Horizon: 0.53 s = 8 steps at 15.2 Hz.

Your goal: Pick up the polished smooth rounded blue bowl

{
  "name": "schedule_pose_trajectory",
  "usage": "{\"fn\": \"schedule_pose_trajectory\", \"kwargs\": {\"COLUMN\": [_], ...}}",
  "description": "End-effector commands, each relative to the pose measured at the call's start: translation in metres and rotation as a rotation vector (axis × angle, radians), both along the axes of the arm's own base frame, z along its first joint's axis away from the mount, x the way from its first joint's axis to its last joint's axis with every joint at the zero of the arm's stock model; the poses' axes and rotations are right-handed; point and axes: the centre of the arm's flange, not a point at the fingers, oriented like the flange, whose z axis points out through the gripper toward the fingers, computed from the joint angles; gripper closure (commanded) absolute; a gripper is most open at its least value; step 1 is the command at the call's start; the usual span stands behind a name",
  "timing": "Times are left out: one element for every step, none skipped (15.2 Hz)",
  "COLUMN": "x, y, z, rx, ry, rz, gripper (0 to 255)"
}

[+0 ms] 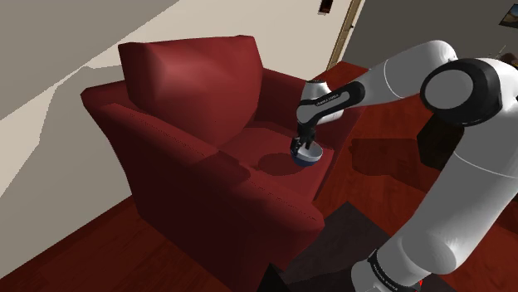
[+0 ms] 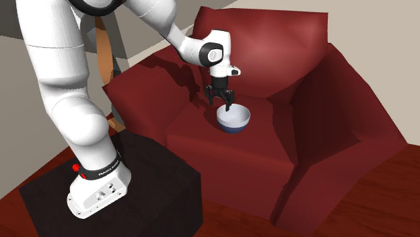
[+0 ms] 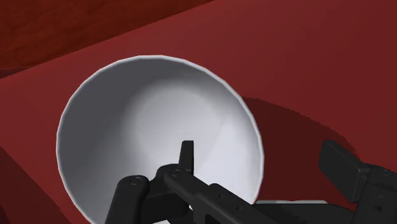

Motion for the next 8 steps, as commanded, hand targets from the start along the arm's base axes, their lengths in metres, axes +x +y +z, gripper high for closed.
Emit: {"fn": "schedule_pose_trajectory", "kwargs": {"x": [0.001, 0.001, 0.001, 0.001, 0.001, 0.001, 0.001, 0.001], "y": [-0.001, -0.001, -0.001, -0.001, -0.001, -0.001, -0.001, 0.0], "z": [-0.01, -0.016, -0.021, -0.026, -0.034, -0.034, -0.034, -0.035], "rx": [0.0, 0.0, 0.0, 0.0, 0.0, 0.0, 0.0, 0.0], "ry": [-0.001, -0.001, -0.001, -0.001, -0.001, -0.001, -0.001, -0.001], "rz": [0.001, 0.001, 0.001, 0.001, 0.001, 0.001, 0.001, 0.001], "gripper": [0, 0, 0, 0, 0, 0, 0, 255]}}
